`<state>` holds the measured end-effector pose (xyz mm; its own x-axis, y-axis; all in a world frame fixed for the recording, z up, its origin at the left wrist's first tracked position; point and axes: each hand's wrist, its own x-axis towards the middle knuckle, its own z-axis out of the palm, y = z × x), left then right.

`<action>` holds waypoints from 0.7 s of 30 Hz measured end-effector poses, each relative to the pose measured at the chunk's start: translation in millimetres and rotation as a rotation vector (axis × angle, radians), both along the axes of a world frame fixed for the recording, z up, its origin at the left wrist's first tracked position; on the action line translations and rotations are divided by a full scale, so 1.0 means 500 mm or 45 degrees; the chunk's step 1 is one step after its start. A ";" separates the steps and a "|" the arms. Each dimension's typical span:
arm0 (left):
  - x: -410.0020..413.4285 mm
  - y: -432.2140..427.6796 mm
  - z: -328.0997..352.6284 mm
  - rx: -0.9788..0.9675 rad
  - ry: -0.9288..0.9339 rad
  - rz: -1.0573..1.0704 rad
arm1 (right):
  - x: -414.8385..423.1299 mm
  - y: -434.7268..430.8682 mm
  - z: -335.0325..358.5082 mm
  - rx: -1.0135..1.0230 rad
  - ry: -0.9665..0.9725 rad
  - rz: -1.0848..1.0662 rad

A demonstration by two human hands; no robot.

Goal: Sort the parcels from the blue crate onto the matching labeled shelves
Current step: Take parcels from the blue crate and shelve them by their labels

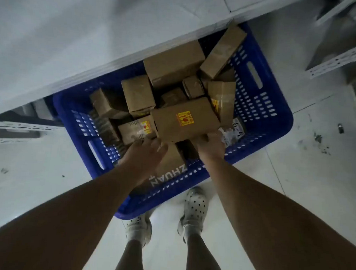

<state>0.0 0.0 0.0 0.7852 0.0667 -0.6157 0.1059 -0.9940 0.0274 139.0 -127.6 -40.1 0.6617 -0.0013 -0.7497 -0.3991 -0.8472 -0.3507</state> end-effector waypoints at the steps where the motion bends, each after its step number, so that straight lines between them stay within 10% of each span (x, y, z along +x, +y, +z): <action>1: 0.008 -0.002 -0.012 0.047 0.010 -0.010 | 0.002 0.009 -0.019 0.070 0.059 -0.085; 6: 0.030 0.011 -0.082 0.122 -0.058 0.037 | 0.011 0.031 -0.058 0.327 0.536 -0.808; 16: 0.094 0.015 -0.074 0.240 -0.254 -0.066 | -0.007 0.053 -0.060 0.490 0.633 -0.802; 21: 0.108 0.024 -0.049 0.059 -0.289 0.305 | 0.007 0.041 -0.026 0.627 0.639 -0.769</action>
<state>53.9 11.8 -24.3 0.8608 0.2897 -0.4185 0.3330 -0.9424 0.0327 142.6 -107.1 -52.9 0.2500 0.1542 -0.9559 -0.9270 -0.2471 -0.2823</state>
